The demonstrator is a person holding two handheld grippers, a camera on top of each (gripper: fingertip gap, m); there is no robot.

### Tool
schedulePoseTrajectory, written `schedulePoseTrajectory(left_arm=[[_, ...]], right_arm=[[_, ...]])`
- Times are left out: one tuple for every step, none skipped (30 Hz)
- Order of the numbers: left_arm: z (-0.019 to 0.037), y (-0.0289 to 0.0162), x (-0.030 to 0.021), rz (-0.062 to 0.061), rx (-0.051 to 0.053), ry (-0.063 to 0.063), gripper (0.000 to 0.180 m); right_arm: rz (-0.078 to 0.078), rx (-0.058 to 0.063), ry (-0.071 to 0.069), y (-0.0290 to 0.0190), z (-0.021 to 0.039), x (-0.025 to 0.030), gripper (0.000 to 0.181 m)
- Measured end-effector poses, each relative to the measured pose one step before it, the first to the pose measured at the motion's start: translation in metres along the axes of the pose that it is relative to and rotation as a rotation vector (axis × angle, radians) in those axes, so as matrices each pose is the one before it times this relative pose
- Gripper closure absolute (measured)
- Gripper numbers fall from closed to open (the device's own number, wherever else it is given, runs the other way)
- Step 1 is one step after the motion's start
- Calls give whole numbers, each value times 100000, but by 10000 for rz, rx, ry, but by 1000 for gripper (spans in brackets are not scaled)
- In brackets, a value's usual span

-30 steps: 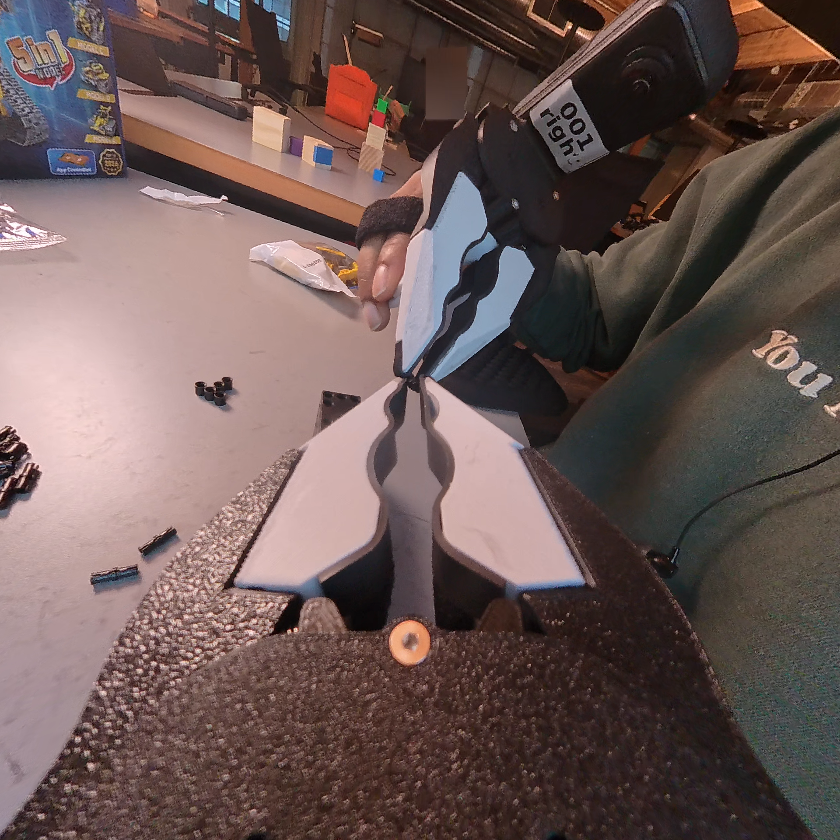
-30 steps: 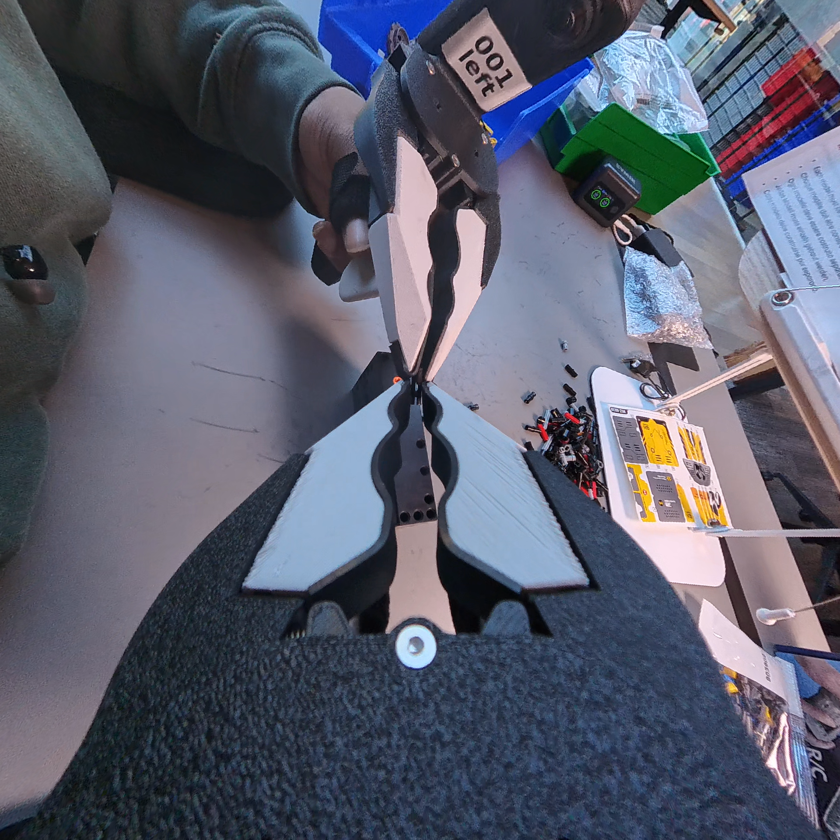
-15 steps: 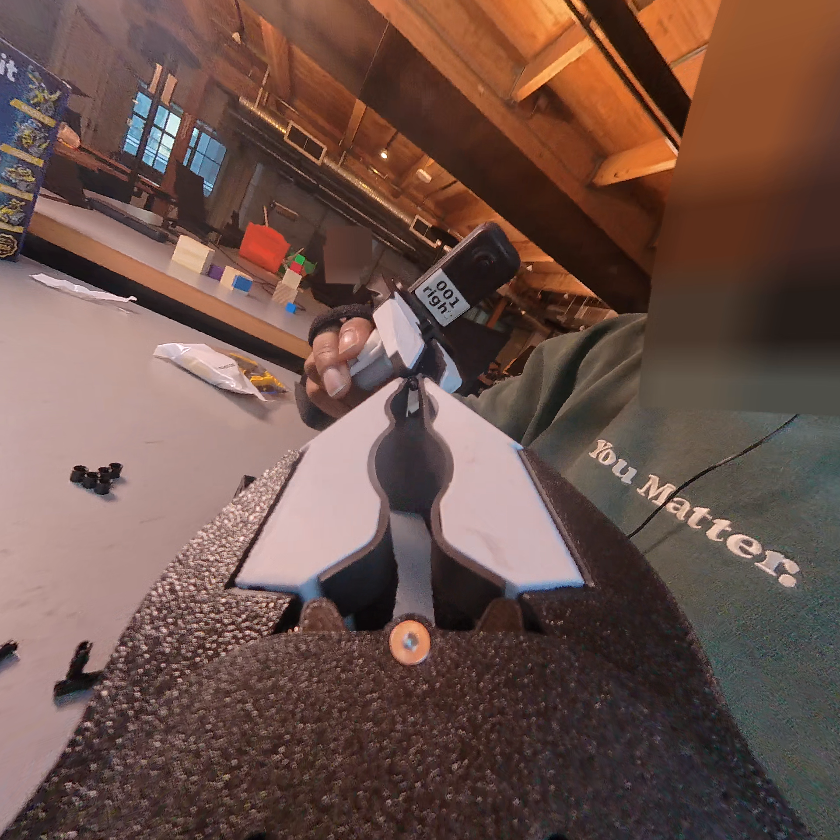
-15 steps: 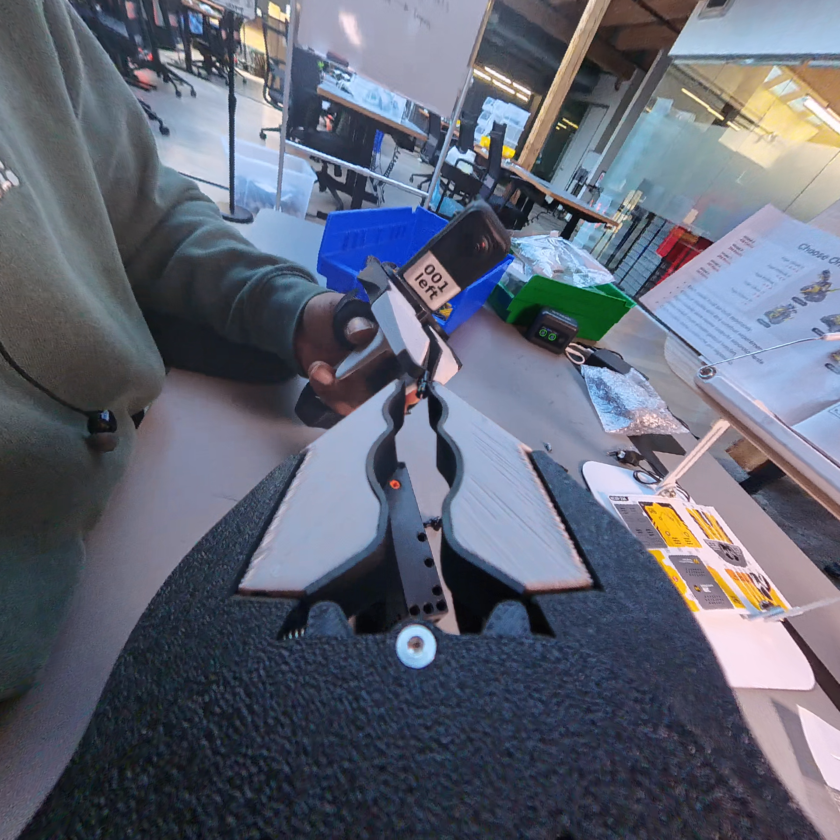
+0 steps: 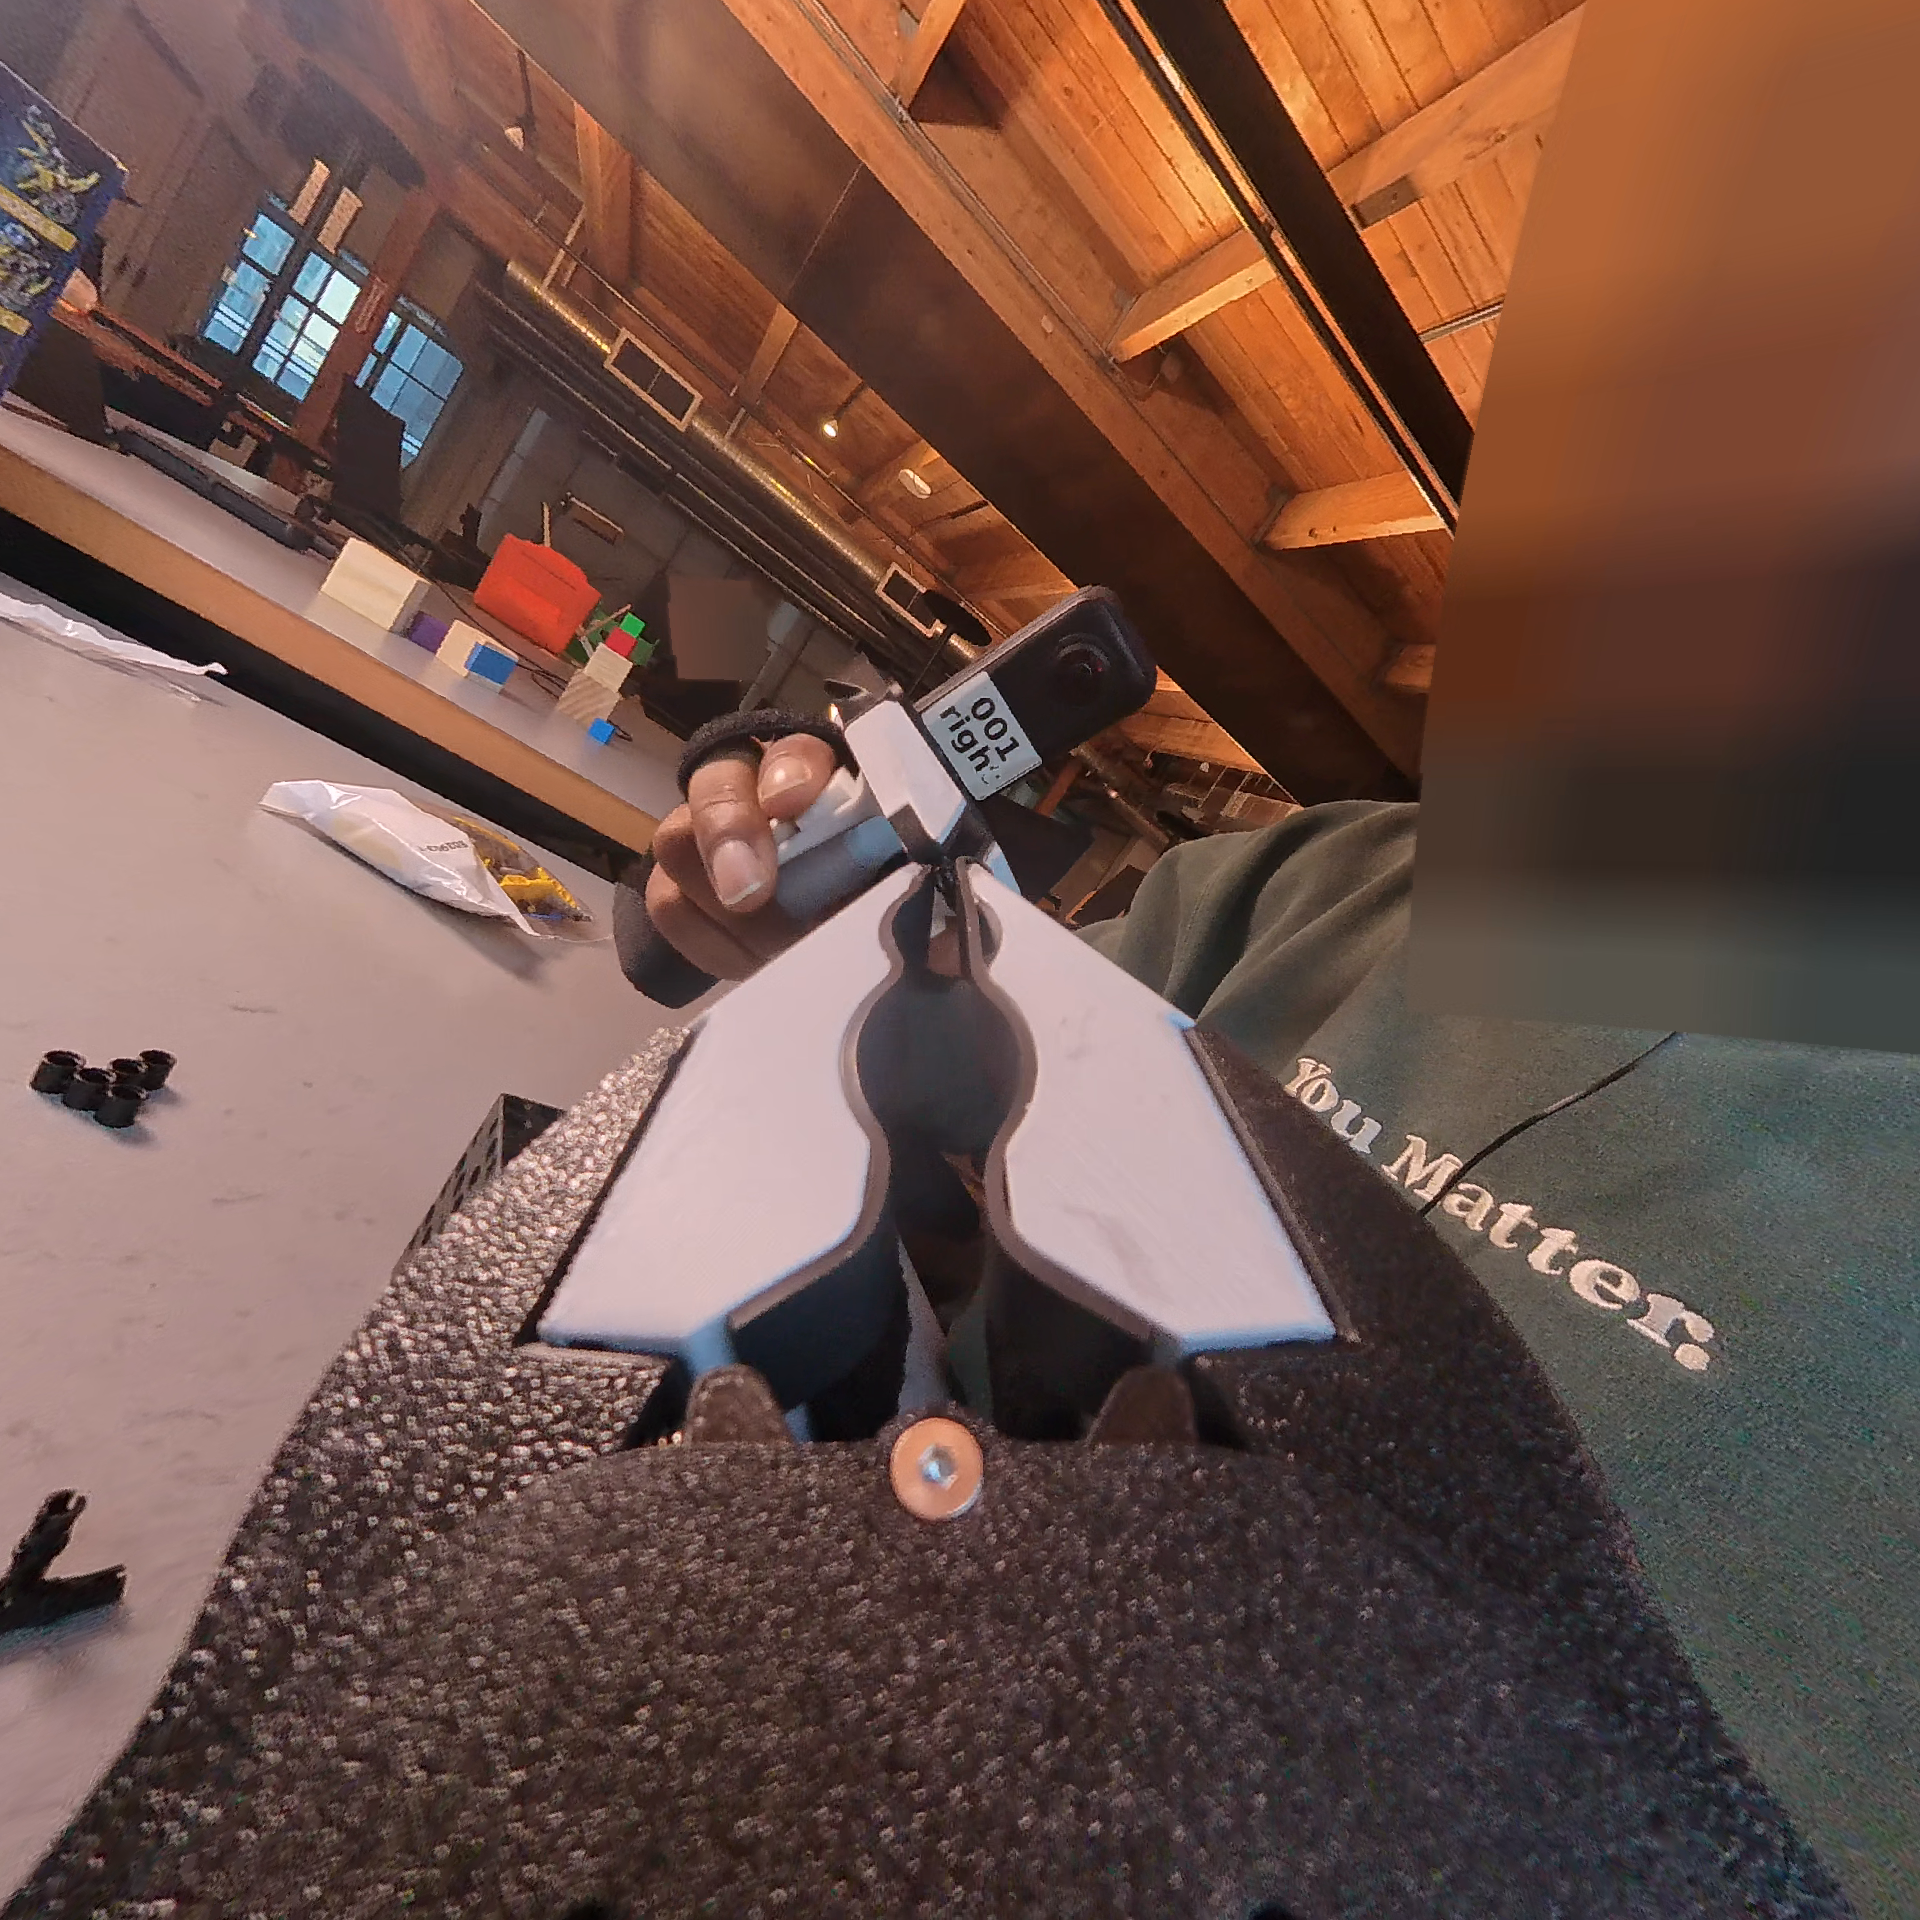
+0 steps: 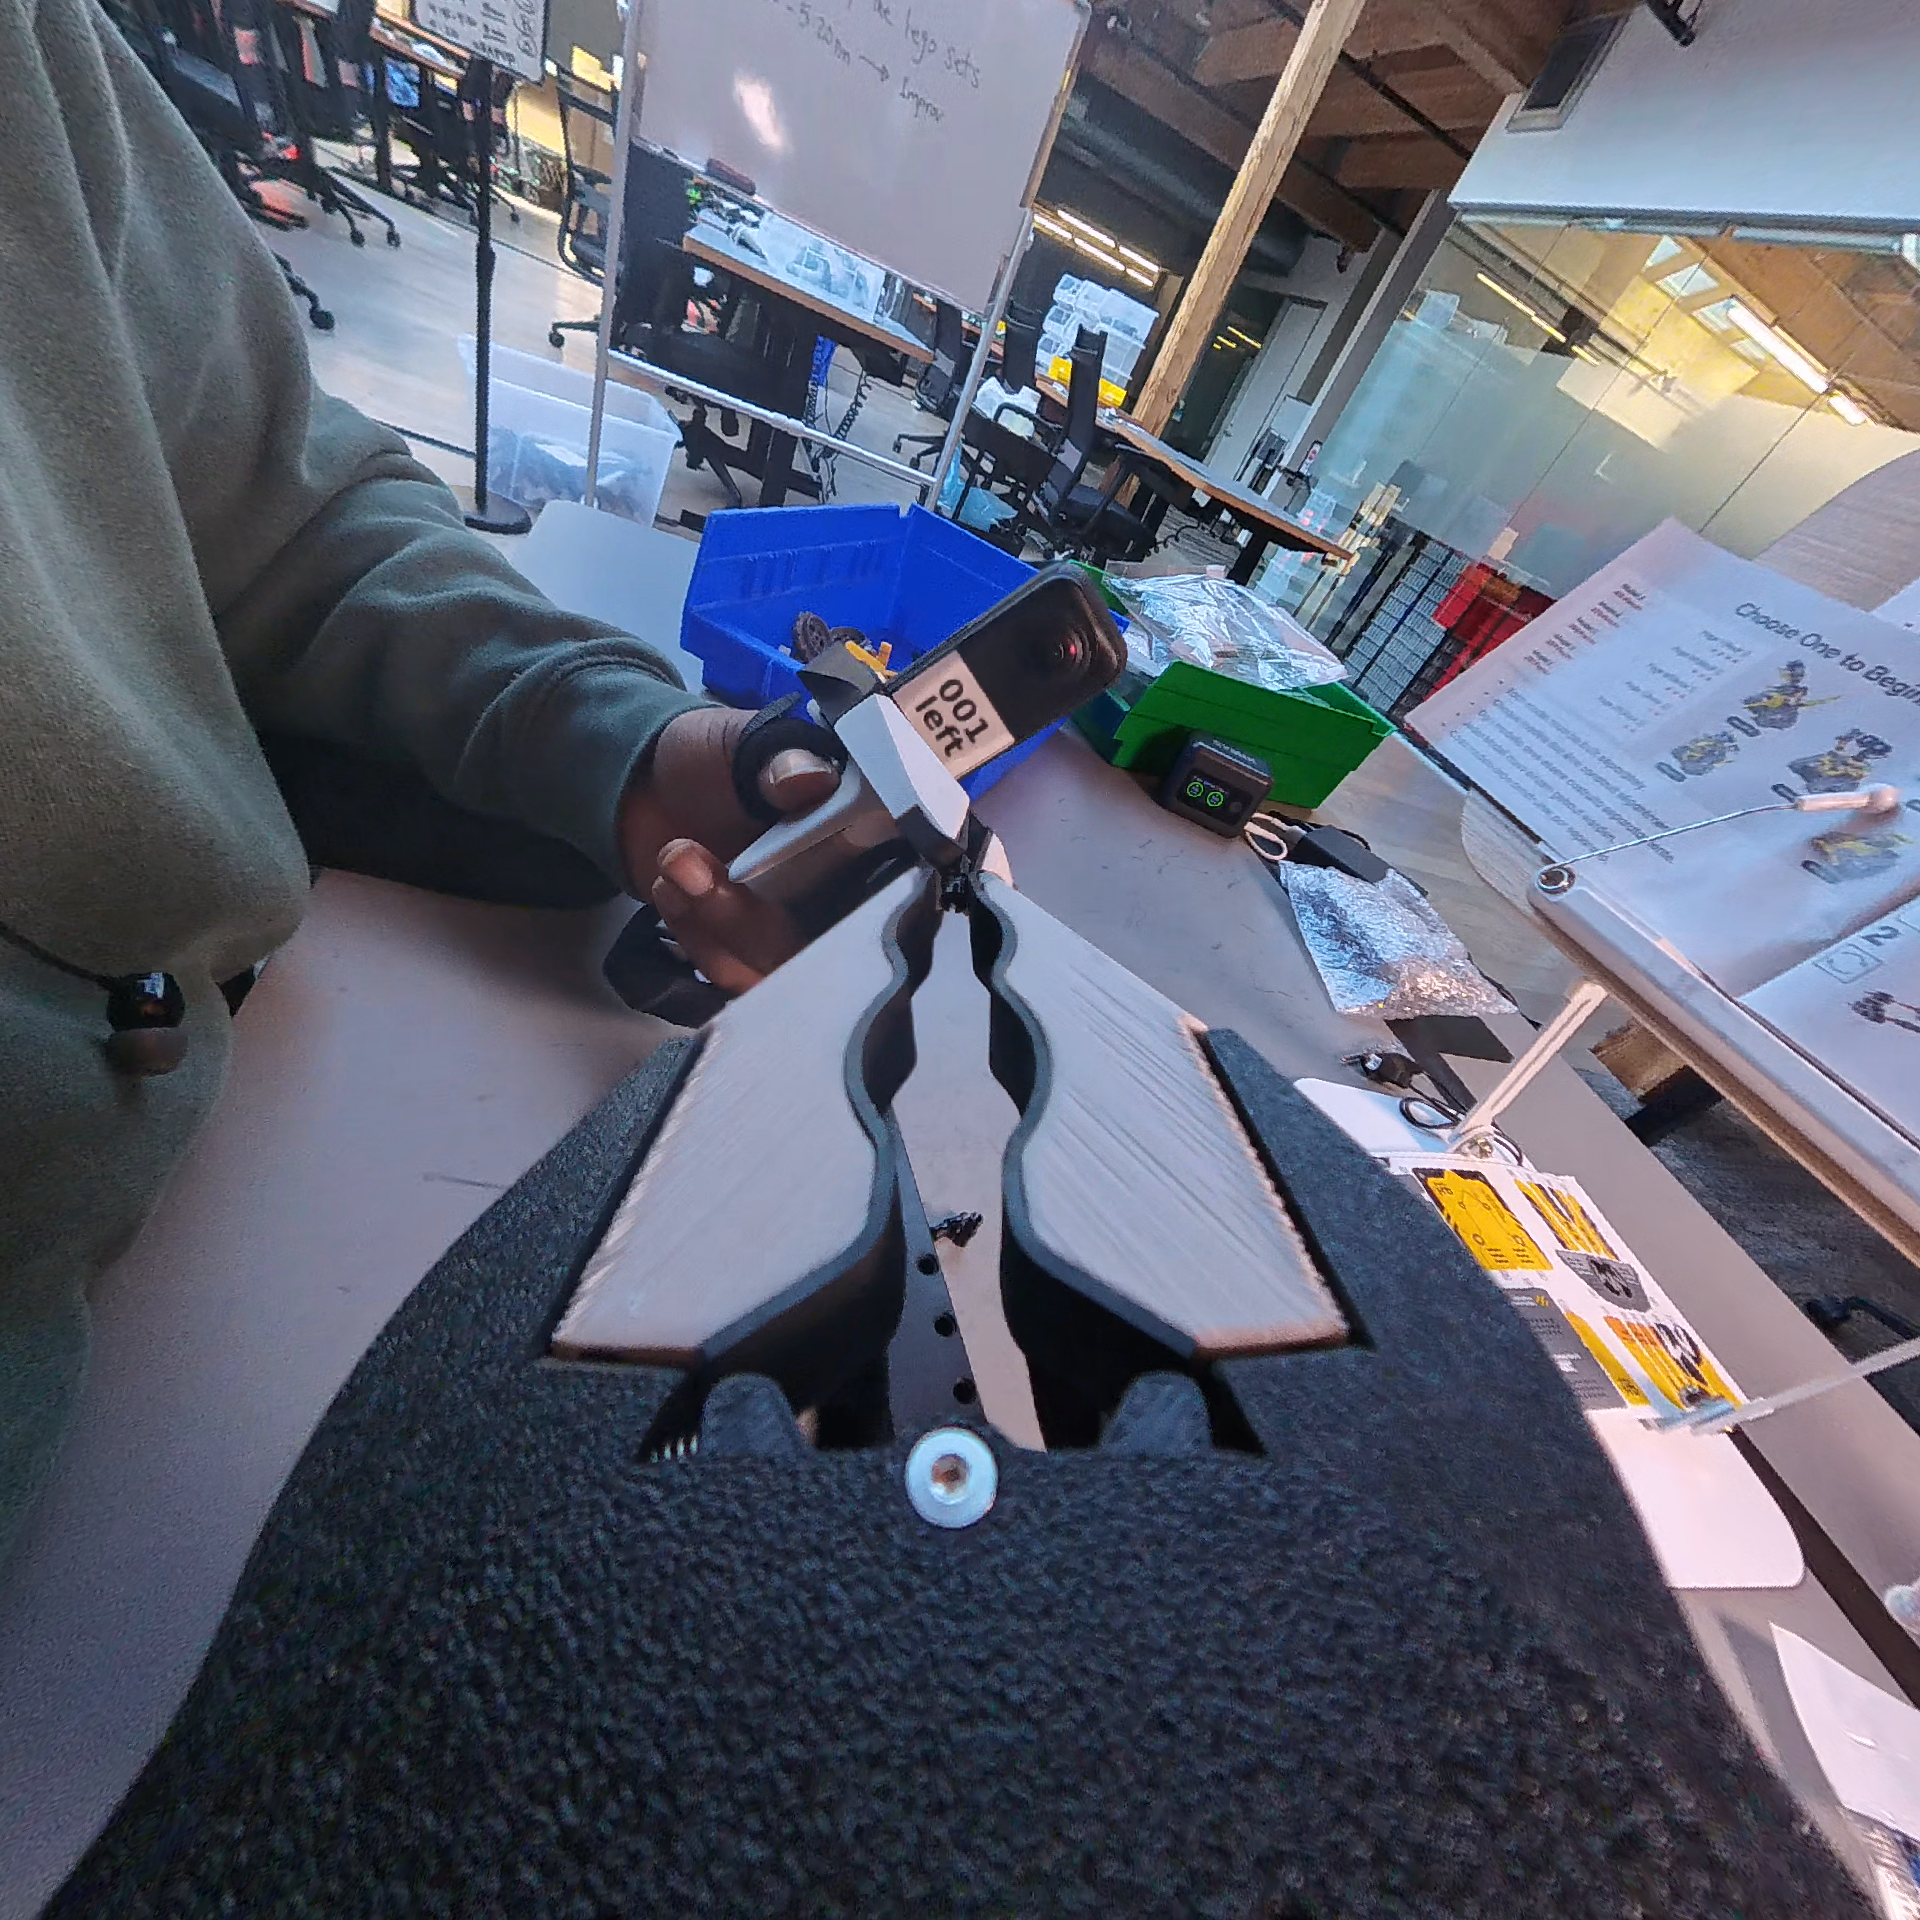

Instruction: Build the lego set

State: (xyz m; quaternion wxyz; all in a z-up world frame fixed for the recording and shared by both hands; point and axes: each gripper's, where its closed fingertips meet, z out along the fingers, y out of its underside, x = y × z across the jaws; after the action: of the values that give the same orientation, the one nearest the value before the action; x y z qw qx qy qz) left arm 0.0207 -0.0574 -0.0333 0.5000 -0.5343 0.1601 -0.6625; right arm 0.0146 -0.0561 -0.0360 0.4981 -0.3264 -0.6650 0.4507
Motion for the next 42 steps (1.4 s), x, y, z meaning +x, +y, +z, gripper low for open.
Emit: schedulePoseTrajectory(left_arm=[[0, 29, 9, -59, 12, 32, 176], [8, -9, 3, -50, 20, 21, 176], [-8, -23, -19, -36, 21, 3, 176], [-11, 2, -28, -32, 15, -4, 176], [-11, 6, -36, -47, 7, 5, 176], [-9, 5, -34, -53, -6, 1, 176], [-6, 18, -94, 25, -56, -71, 176], [-16, 66, -232, 225, -159, -230, 175], [-82, 64, -331, 455, -237, -376, 174], [-180, -30, -322, 552, -241, -405, 171], [-304, -79, -382, 495, -244, -415, 164], [-366, 16, -538, 395, -279, -446, 158], [-372, 268, -632, 308, -372, -426, 153], [-298, 598, -699, 227, -492, -393, 150], [-170, 836, -675, 196, -558, -345, 146], [-8, 934, -481, 227, -565, -232, 143], [177, 968, -214, 225, -571, -93, 140], [309, 976, -17, 206, -590, -10, 136], [414, 1000, 13, 236, -598, -49, 133], [471, 1066, -63, 284, -623, -132, 130], [505, 1163, -80, 319, -679, -178, 126], [519, 1053, -56, 316, -647, -205, 124], [429, 568, 38, 279, -426, -173, 123], [307, 169, 39, 281, -205, -190, 125], [225, 149, -131, 223, -154, -270, 128], [184, 199, -231, 97, -177, -279, 130], [146, 179, -190, 49, -152, -211, 132], [99, 96, -88, 84, -89, -136, 135], [47, 48, -66, 129, -43, -131, 141], [28, 51, -155, 130, -41, -177, 146], [34, 106, -213, 90, -72, -196, 150], [58, 127, -163, 62, -89, -156, 153], [63, 77, -54, 62, -66, -80, 153], [36, 19, 31, 55, -24, -32, 153], [10, -5, 4, 38, -5, -33, 153], [15, 3, 1, 24, -4, -32, 153], [-3, 1, -3, 18, 0, -18, 153], [7, -5, 4, 9, -1, -7, 153], [2, -1, 23, 9, -1, 1, 153], [1, 1, 8, 11, -3, -9, 153], [18, 2, -1, 9, -3, -15, 153], [-6, 4, -1, 5, -1, -4, 153]], right_arm=[[-32, -9, -5, 4, -7, 19, 178], [15, 2, -23, -15, -3, 6, 178], [0, -7, 12, 5, 10, 35, 178], [-42, -21, 23, 23, 7, 26, 178], [-32, -35, 12, 38, 12, 21, 178], [8, -36, -17, 30, -5, 8, 178], [54, -54, -25, 52, -9, 37, 178], [101, -116, -53, 172, -21, 61, 178], [137, -196, -80, 283, -67, 125, 178], [128, -188, -6, 268, -224, 343, 178], [108, -335, 3, 511, -362, 533, 178], [146, -513, -113, 822, -424, 503, 178], [135, -470, 4, 850, -462, 706, 178], [145, -324, 2, 729, -432, 665, 178], [243, -363, -151, 787, -326, 400, 178], [161, -346, -132, 769, -220, 298, 178], [56, -325, -126, 712, -116, 163, 178], [31, -400, -117, 801, 5, 88, 178], [-28, -404, -104, 766, 67, 35, 178], [-21, -341, -163, 627, 85, -96, 178], [23, -288, -211, 488, 103, -174, 178], [18, -246, -229, 376, 108, -241, 178], [9, -278, -258, 387, 139, -311, 178], [-29, -312, -227, 412, 187, -261, 178], [-76, -305, -159, 386, 229, -191, 178], [-73, -290, -187, 335, 249, -259, 179], [-64, -242, -167, 210, 254, -240, 179], [-65, -223, -138, 159, 252, -187, 179], [-71, -215, -112, 99, 226, -129, 179], [-79, -200, -92, 49, 198, -91, 179], [-77, -188, -109, -18, 159, -111, 179], [-93, -193, -111, -39, 127, -117, 179], [-107, -194, -73, -69, 104, -39, 179], [-88, -230, -64, -10, 93, 13, 179], [-94, -236, -53, 31, 108, 71, 179], [-71, -252, -88, 83, 130, 48, 179], [-67, -254, -86, 100, 146, 71, 179], [-59, -269, -86, 141, 156, 60, 178], [-36, -140, -153, -92, 51, -18, 179], [-87, -249, -107, 55, 64, 30, 179], [-126, -213, -87, -16, 50, 28, 179], [-97, -211, -107, -48, 60, 10, 179]])
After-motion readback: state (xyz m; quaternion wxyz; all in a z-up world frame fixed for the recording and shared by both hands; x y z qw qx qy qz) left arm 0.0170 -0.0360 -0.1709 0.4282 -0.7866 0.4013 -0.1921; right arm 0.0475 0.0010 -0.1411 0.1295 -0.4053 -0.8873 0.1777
